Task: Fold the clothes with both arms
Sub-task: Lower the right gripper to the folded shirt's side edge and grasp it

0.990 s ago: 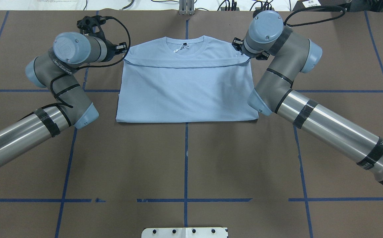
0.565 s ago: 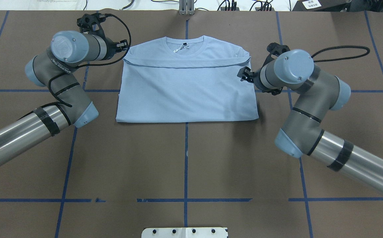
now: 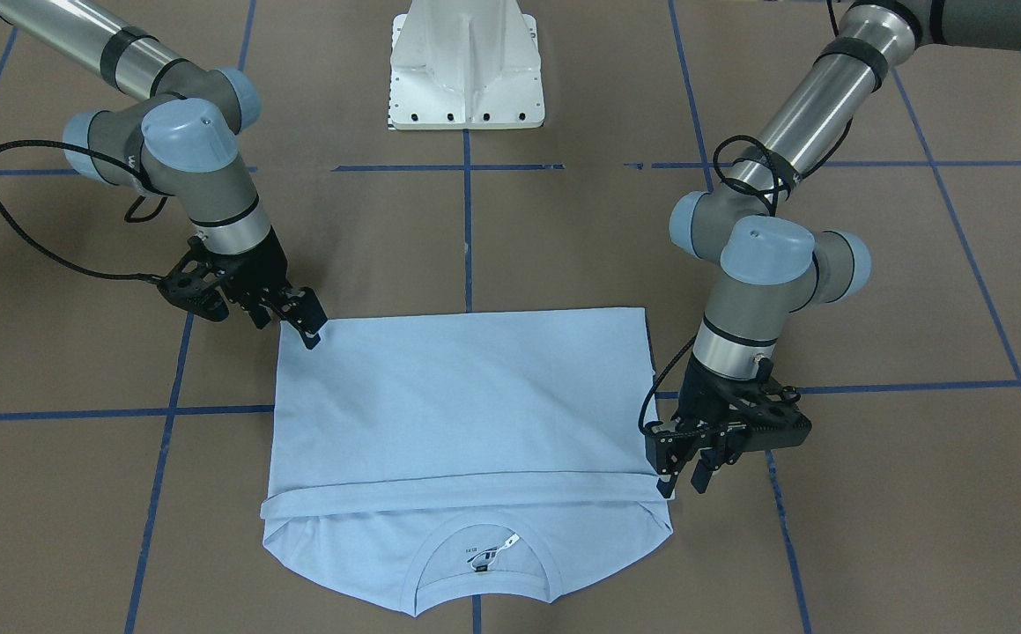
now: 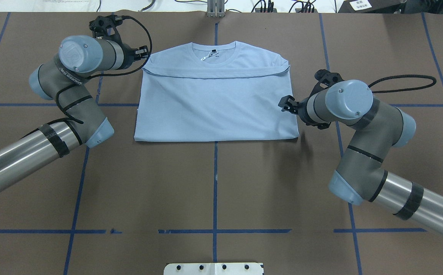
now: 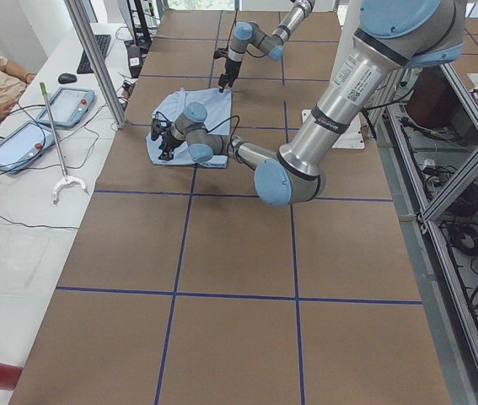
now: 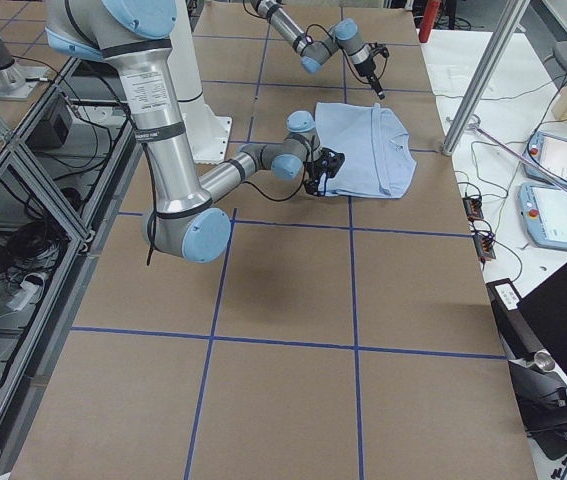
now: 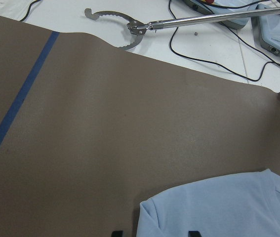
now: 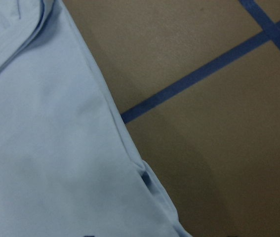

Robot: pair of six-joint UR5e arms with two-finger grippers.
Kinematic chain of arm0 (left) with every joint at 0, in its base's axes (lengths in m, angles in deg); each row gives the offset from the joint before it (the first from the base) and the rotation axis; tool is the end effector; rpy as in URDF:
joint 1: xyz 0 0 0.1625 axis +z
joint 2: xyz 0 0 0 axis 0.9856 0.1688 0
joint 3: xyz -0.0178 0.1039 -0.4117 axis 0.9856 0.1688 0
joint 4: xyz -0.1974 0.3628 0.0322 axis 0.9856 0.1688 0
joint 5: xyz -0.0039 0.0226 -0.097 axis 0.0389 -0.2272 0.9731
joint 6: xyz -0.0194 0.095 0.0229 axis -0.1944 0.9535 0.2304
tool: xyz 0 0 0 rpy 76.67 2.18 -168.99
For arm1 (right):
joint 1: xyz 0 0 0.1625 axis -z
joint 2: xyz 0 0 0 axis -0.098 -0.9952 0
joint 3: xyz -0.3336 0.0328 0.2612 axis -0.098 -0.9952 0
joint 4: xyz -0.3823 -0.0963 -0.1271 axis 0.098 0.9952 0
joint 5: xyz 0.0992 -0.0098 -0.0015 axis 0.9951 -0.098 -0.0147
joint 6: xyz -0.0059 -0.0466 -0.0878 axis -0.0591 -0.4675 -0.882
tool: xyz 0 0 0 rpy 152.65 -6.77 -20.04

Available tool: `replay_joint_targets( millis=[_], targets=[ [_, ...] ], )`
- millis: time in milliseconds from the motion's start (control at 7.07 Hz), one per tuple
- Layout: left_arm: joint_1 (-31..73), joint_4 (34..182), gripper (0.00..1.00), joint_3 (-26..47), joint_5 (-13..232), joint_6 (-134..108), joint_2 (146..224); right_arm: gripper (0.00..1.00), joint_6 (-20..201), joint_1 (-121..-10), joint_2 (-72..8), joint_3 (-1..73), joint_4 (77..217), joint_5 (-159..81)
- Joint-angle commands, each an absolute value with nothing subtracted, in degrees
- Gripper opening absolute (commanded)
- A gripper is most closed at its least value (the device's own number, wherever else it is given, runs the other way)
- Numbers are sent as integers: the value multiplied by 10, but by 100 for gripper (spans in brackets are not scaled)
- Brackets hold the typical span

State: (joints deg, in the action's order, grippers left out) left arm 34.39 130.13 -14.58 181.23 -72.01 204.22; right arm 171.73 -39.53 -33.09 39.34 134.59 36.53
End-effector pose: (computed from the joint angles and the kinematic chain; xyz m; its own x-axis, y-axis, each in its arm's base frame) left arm 0.4501 -0.6485 0.3536 0.4931 -0.1092 -0.8631 0.5699 0.7901 0.2257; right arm -0.4587 -0.4515 0.3826 0.4556 0.4722 0.7547 -0.5261 0.8266 -0.1996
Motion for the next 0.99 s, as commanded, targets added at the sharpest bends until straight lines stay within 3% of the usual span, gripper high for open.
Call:
replay_joint_targets(
  millis=[0,141,283,424,848],
  targets=[
    [343,1302,53,-145,1811,-720,2042,74,1720,-383,-343,399,1346,356],
    [343,1301,53,-144,1812,-722,2044,65,1720,-383,-351,398,1346,355],
    [343,1301,53,-144,1812,-722,2042,24,1721,-382,-351,401,1346,356],
    [343,1301,53,-143,1812,-722,2042,0,1721,-376,-353,398,1346,356],
    [343,1301,53,-143,1812,-723,2042,0,1721,-371,-351,405,1345,361]
  ],
)
